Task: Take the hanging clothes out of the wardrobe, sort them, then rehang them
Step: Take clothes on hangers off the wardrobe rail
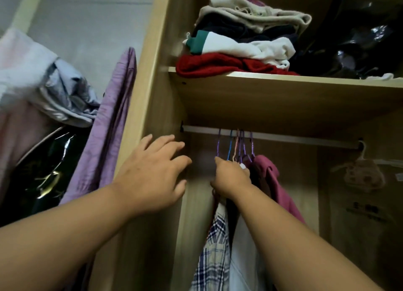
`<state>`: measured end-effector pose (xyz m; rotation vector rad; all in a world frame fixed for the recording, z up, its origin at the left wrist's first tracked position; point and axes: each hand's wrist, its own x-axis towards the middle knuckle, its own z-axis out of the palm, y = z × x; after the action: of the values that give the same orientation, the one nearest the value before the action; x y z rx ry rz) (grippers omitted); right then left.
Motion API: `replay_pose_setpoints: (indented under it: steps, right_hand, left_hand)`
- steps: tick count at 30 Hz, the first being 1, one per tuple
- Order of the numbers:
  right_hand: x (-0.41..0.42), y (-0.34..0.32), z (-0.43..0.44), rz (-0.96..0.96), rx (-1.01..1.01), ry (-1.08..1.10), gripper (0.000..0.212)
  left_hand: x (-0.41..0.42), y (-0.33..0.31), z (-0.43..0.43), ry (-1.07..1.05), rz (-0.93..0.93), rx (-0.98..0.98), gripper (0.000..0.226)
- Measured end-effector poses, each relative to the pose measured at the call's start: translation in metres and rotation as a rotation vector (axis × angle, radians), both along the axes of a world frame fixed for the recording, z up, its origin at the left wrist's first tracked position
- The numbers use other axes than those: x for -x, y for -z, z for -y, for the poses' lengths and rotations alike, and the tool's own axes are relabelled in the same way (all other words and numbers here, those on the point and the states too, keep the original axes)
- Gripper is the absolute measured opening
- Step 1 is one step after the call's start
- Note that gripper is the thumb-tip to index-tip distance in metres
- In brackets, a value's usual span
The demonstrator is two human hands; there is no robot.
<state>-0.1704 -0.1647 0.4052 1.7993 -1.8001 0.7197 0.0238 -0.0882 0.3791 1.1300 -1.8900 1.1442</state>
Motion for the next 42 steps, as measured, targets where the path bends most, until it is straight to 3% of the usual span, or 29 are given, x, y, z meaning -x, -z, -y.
replay_pose_setpoints:
  steps: [8, 14, 25, 29, 35, 38, 42]
  right_hand:
    - [-0.022, -0.001, 0.011, 0.14, -0.029, 0.299, 0.034]
    - [-0.02, -0.008, 0.013, 0.463, 0.185, 0.232, 0.022]
    - [-0.034, -0.002, -0.078, 0.351, 0.37, 0.238, 0.021]
    - [-0.044, 0.026, -0.143, 0.362, 0.392, 0.302, 0.028]
    - [-0.054, 0.081, -0.255, 0.389, 0.418, 0.407, 0.021]
    - [-0.058, 0.112, -0.312, 0.422, 0.384, 0.476, 0.031]
    - [-0.071, 0.15, -0.392, 0.505, 0.355, 0.565, 0.03]
  left_hand:
    - [-0.027, -0.003, 0.016, 0.1, 0.026, 0.076, 0.045]
    - [-0.032, -0.002, 0.026, 0.253, 0.05, 0.124, 0.041]
    - [-0.038, -0.005, 0.015, 0.357, 0.149, 0.107, 0.04]
    - [-0.018, 0.01, 0.011, 0.529, 0.128, -0.024, 0.044]
    - [0.041, 0.068, 0.001, 0.735, 0.017, -0.382, 0.084]
    - [0.066, 0.093, -0.017, 0.84, -0.051, -0.492, 0.093]
    - [0.094, 0.132, -0.05, 0.99, 0.008, -0.627, 0.111]
